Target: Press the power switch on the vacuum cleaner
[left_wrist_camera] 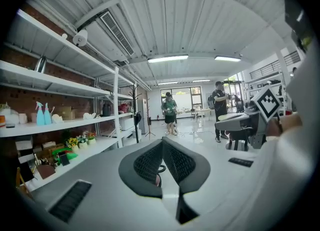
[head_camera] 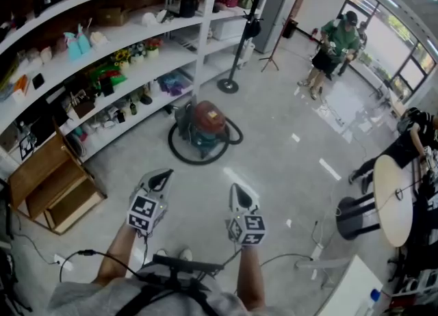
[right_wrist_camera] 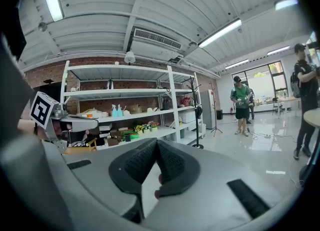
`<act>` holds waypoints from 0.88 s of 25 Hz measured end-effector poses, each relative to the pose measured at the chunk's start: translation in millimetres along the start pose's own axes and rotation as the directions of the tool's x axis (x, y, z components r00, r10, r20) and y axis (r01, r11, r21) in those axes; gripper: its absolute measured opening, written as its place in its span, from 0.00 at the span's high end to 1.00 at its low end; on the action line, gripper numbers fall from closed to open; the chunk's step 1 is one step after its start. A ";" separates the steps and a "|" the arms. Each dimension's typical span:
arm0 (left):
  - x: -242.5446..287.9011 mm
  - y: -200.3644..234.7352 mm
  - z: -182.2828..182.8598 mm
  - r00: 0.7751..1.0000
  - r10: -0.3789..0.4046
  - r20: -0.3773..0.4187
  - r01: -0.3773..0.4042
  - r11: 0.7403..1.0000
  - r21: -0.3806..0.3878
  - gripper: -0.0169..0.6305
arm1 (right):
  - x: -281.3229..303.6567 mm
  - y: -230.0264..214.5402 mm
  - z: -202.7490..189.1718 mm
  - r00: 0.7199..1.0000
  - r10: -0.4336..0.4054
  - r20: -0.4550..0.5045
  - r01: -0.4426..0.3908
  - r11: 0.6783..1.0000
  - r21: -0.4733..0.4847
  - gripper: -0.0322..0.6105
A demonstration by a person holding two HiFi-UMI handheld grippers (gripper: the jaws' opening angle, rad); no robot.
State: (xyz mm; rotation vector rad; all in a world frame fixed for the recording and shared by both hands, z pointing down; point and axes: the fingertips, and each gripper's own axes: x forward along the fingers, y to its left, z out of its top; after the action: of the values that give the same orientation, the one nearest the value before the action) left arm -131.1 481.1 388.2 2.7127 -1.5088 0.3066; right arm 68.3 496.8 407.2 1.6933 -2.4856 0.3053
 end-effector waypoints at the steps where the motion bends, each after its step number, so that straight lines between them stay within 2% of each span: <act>1: 3.0 -2.9 0.0 1.000 -0.003 -0.001 0.003 1.000 0.002 0.96 | -1.0 -4.2 -0.1 1.000 -0.005 0.003 0.005 1.000 0.005 0.93; 13: 36.4 -27.9 5.4 1.000 -0.017 -0.007 0.017 1.000 0.018 0.96 | -6.4 -45.2 -4.4 1.000 -0.023 0.011 0.023 1.000 0.014 0.93; 22: 70.0 -14.0 4.8 1.000 -0.016 -0.014 0.017 1.000 0.019 0.96 | 25.3 -62.6 -4.4 1.000 -0.024 -0.005 0.024 0.999 0.026 0.93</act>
State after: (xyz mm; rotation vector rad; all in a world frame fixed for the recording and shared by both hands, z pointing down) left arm -82.6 429.2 397.3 2.7305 -1.4871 0.3398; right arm 117.1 452.8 423.0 1.7286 -2.4673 0.3396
